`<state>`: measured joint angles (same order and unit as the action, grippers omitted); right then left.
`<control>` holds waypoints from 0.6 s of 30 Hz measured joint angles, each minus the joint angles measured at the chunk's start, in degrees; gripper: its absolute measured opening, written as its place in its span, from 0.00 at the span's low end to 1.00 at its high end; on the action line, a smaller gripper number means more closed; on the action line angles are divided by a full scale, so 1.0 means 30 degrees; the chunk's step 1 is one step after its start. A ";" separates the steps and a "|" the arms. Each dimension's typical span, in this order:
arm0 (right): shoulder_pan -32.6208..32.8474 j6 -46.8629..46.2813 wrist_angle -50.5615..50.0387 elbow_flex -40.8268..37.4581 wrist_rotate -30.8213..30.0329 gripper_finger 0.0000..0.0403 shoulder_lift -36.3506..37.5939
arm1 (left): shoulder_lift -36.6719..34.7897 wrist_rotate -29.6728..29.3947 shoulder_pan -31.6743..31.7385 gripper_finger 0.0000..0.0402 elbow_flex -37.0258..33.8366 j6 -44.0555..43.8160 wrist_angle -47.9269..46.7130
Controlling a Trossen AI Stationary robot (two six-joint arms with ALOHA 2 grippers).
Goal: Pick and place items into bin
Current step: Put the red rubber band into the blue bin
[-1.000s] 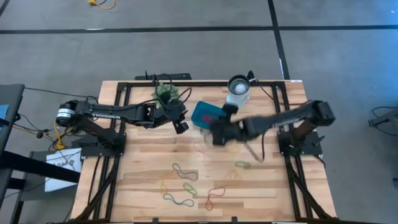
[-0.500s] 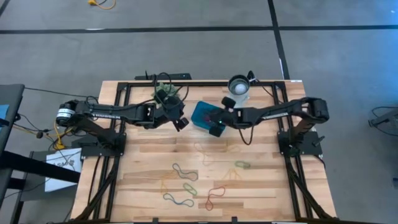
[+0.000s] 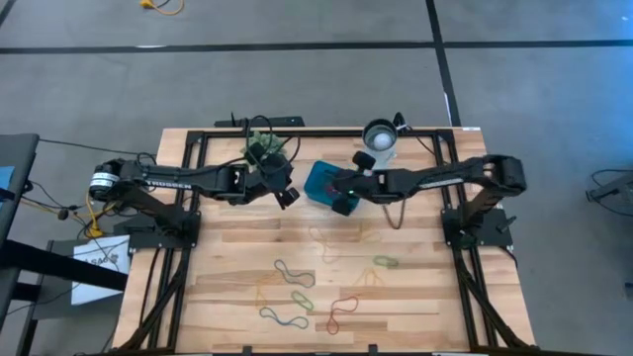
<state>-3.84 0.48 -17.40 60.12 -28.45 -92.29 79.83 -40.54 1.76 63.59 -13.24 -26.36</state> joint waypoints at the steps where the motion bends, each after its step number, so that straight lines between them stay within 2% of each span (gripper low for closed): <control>1: 0.0212 -0.0003 -0.0424 0.0069 0.0005 0.00 0.0700 | 0.0000 0.0251 -0.0001 0.27 0.0000 -0.0011 0.0036; 4: 0.1231 -0.0152 -0.2236 0.0085 0.0054 0.01 0.3188 | 0.0000 0.1422 -0.0126 0.27 0.0000 -0.0011 0.0023; 7: 0.2775 -0.1158 -0.4537 0.0092 0.0554 0.01 0.5781 | 0.0000 0.3878 -0.0477 0.27 0.0000 0.0724 -0.0132; 10: 0.4663 -0.3316 -0.6815 0.0061 0.2024 0.00 0.8070 | 0.0039 0.6908 -0.1235 0.27 0.0000 0.1733 0.0168; 12: 0.6012 -0.4321 -0.7009 -0.0654 0.3227 0.00 0.9284 | 0.0309 0.8059 -0.1928 0.27 0.0007 0.1897 0.0701; 16: 0.8719 -0.5067 -0.4950 -0.3422 0.5371 0.01 1.0448 | 0.1105 0.7938 -0.3575 0.27 0.0029 0.1690 0.1497; 18: 0.9919 -0.5074 -0.2608 -0.4846 0.5524 0.01 1.0387 | 0.1623 0.7332 -0.4309 0.27 0.0000 0.1355 0.1400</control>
<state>25.91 -14.74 -25.22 45.59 -11.87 -61.13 84.70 -18.54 -11.16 63.59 -9.18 -22.16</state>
